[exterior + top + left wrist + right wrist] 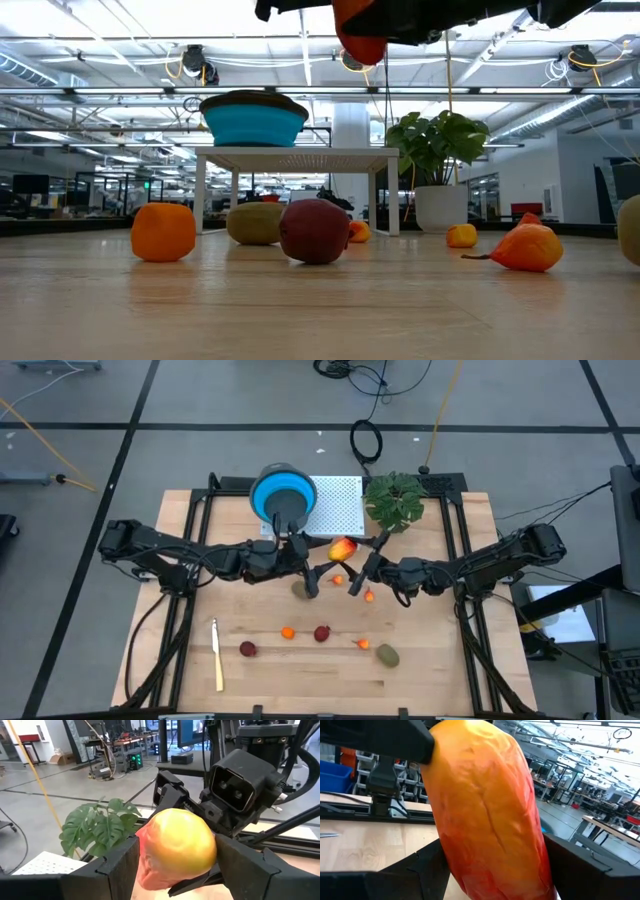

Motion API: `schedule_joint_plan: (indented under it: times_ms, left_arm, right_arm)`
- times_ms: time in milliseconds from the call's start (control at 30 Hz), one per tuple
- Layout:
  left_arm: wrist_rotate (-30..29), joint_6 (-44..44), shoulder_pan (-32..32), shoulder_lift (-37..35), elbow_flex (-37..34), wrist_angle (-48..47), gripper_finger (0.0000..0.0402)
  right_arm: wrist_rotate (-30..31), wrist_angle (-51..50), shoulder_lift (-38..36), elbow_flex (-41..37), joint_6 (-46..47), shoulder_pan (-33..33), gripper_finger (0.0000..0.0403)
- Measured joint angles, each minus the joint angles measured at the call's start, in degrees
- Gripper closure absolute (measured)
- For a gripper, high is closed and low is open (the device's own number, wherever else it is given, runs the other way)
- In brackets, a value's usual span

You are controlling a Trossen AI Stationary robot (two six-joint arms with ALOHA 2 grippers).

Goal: Pick & Place Fruit
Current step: Put the mango in the blue strainer bowl on the shelf

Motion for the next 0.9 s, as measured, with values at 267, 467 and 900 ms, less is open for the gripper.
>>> schedule_joint_plan:
  times_ms: [267, 467, 900]
  left_arm:
    - [2.3, -1.4, 0.8, 0.0, 0.0, 0.3, 0.0149]
    - [2.5, -1.3, 0.8, 0.0, 0.0, 1.4, 0.0149]
    - [5.4, -6.0, 3.2, 0.0, 0.0, 1.7, 0.0109]
  right_arm:
    - [-0.2, 0.4, 0.0, 0.0, 0.4, 0.0, 0.0126]
    - [-0.3, 1.2, 0.0, 0.0, 0.4, 0.0, 0.0126]
    - [0.0, 1.1, 0.0, 0.0, 0.5, 0.0, 0.0126]
